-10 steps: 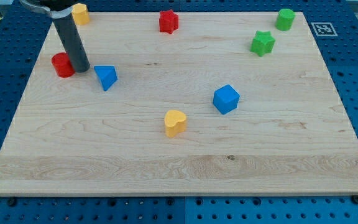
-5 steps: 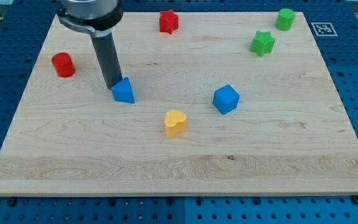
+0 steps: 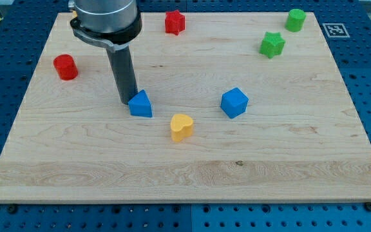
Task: Slide the blue triangle to the bottom center
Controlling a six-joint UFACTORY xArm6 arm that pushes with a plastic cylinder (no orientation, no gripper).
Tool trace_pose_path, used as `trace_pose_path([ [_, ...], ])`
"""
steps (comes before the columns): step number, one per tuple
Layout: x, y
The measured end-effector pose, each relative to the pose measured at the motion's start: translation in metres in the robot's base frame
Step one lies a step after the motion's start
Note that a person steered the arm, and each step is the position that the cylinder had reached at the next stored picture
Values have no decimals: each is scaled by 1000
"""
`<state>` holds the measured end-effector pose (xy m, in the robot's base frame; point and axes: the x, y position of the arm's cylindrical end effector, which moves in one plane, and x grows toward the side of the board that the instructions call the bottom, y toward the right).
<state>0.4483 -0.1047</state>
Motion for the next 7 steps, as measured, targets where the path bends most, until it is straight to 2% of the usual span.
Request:
trace_pose_path([
  [4, 1, 45],
  [7, 62, 45],
])
